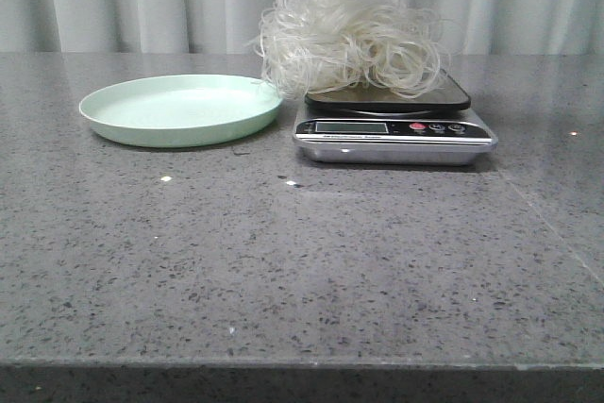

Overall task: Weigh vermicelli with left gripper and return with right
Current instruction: 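Lower the right gripper onto the vermicelli on the scale and close it, then lift the vermicelli with the right gripper and carry it over the plate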

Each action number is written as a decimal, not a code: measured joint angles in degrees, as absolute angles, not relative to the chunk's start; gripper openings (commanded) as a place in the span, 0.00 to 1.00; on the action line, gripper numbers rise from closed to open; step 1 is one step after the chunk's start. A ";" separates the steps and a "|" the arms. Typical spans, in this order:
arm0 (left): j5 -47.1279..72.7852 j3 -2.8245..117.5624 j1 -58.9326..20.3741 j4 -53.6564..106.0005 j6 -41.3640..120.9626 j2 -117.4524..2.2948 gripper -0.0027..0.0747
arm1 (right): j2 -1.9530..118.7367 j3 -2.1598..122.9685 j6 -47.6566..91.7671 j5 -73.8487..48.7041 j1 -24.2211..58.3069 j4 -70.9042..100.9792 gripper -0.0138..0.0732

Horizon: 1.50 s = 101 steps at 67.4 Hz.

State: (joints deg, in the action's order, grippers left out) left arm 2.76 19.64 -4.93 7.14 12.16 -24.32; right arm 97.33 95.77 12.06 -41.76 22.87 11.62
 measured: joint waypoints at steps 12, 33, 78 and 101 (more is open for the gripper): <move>2.76 19.64 -4.93 7.14 12.16 -24.32 0.21 | 100.72 95.77 13.04 -43.71 22.87 12.08 0.85; 2.72 19.64 -4.93 7.14 12.16 -24.32 0.21 | 105.28 96.38 13.63 -47.16 22.87 11.29 0.85; 2.72 19.64 -4.93 7.14 12.16 -24.32 0.21 | 106.20 98.07 13.81 -49.70 22.87 10.80 0.33; 2.62 19.64 -4.93 7.14 12.16 -24.32 0.21 | 103.71 108.53 13.81 -54.06 22.87 11.20 0.33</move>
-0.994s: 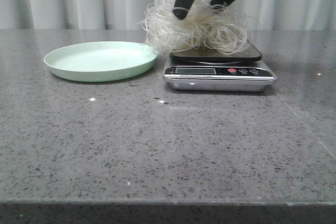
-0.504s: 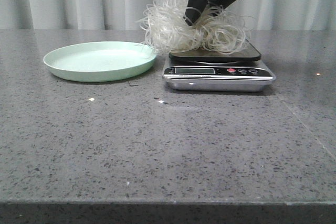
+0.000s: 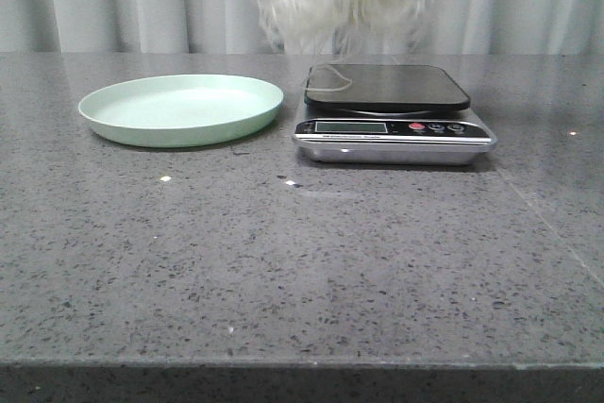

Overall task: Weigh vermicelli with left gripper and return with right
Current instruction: 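Lift the vermicelli with the right gripper and carry it over the plate, then lower the vermicelli onto the green plate and open the right gripper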

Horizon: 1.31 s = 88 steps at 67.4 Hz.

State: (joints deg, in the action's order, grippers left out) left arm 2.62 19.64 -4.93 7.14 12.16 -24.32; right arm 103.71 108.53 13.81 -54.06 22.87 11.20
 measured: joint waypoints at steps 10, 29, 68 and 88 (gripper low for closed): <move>2.62 19.64 -4.93 7.14 12.16 -24.32 0.21 | 103.36 114.08 13.81 -53.78 23.34 16.88 0.33; 2.51 19.64 -4.93 7.14 12.16 -24.32 0.21 | 105.73 115.15 13.81 -46.08 31.39 21.54 0.33; 2.51 19.64 -4.93 7.14 12.16 -24.32 0.21 | 118.96 115.15 13.81 -46.96 34.33 21.30 0.33; 2.51 19.64 -4.93 7.14 12.16 -24.32 0.21 | 118.96 115.15 13.81 -46.96 34.33 21.30 0.82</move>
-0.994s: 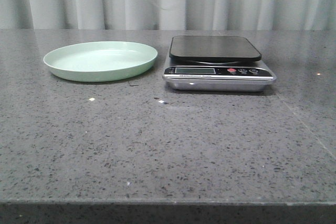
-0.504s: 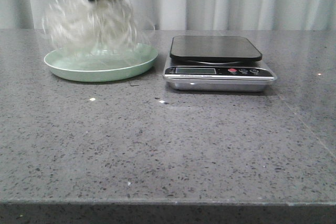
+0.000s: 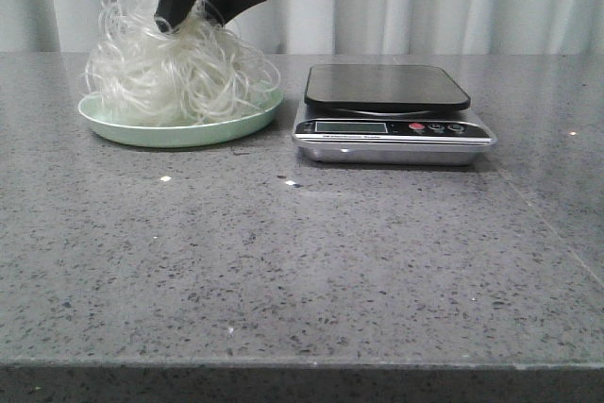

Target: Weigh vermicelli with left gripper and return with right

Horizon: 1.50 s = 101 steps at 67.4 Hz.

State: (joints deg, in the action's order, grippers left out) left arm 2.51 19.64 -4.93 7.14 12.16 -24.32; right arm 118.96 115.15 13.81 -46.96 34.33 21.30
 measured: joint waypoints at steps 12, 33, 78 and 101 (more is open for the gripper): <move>2.51 19.64 -4.93 7.14 12.16 -24.32 0.21 | 118.07 115.86 13.81 -46.86 34.33 21.41 0.83; 2.51 19.64 -4.93 7.14 12.16 -24.32 0.21 | 110.94 118.25 13.91 -47.21 31.08 21.30 0.66; 2.51 19.64 -4.93 7.14 12.16 -24.32 0.21 | 94.60 113.61 13.91 -59.47 1.98 20.42 0.33; 2.51 19.64 -4.93 7.14 12.16 -24.32 0.21 | 78.00 83.09 13.91 -43.08 -1.86 16.23 0.33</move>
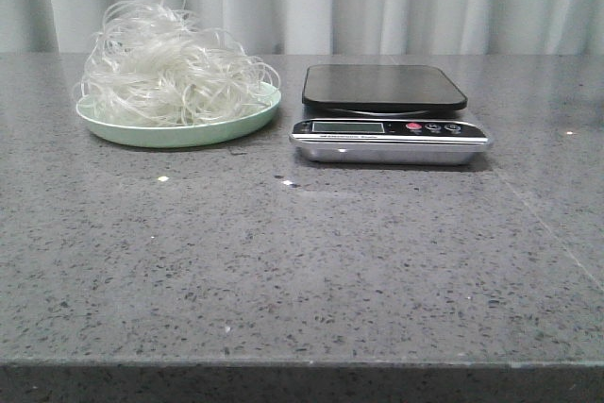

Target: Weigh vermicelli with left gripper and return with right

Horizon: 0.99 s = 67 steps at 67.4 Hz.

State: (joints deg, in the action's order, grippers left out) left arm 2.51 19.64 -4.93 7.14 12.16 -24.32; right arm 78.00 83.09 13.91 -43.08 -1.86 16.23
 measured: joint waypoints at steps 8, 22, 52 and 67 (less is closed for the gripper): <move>2.51 19.64 -4.93 7.14 12.16 -24.32 0.21 | 70.16 70.32 13.91 -35.79 -1.86 13.70 0.33; 1.88 19.64 -4.93 7.14 12.16 -24.32 0.21 | 57.10 49.21 13.91 -21.75 -1.86 12.69 0.33; 1.45 19.64 -4.93 7.14 12.16 -24.32 0.21 | 24.96 20.47 13.79 -7.98 -1.86 12.57 0.33; 1.32 19.64 -4.93 7.14 12.16 -24.32 0.21 | 14.71 18.43 13.79 -7.28 -1.86 12.45 0.33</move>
State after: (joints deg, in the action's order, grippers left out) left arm 1.32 19.64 -4.93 7.14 12.16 -24.32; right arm 14.71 18.43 13.79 -7.28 -1.86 12.45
